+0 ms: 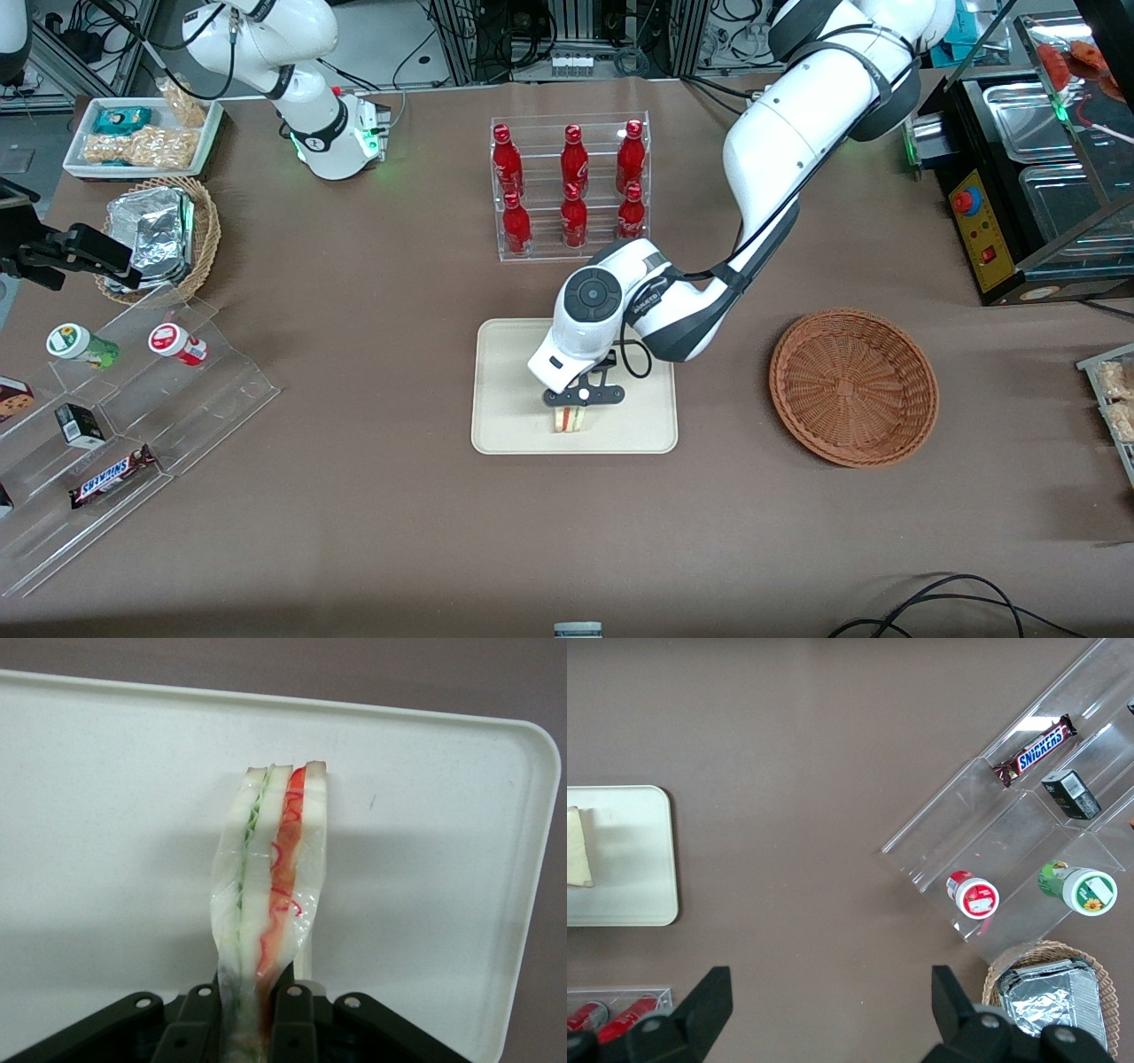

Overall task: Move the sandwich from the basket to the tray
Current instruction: 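Lower the sandwich onto the tray and open the left gripper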

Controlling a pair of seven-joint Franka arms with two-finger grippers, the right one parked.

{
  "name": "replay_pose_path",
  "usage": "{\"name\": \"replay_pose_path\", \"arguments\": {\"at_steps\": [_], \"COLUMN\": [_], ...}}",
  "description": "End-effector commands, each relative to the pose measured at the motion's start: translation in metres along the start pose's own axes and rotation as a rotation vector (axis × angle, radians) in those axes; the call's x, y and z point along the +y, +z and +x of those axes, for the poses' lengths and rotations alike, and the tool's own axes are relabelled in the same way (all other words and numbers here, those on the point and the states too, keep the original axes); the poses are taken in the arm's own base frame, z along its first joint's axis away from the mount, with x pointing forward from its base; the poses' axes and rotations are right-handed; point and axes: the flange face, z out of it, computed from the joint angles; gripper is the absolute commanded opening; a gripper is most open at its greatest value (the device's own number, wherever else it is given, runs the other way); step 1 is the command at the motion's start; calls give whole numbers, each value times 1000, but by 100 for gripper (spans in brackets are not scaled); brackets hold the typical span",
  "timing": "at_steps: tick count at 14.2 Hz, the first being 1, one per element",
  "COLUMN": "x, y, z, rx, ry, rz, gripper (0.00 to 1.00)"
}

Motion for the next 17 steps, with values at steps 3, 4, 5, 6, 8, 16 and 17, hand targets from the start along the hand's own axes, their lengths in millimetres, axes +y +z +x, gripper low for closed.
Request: {"name": "replay_pose_path", "arguments": {"at_steps": [3,4,5,6,8,16,17], "x": [0,0,0,-5,-38,-177,-194], "y": [-42,-69,-99,-126,-169,-212,-214], "z": [4,-1,-6,-13,-5,32,33], "rx": [41,49,56,62,74,30,11], "ry": [-4,-5,-7,-6,-34,-205,-224], "rz": [13,30,47,84,143,275,274], "gripper": [100,100,100,100,100,100,100]}}
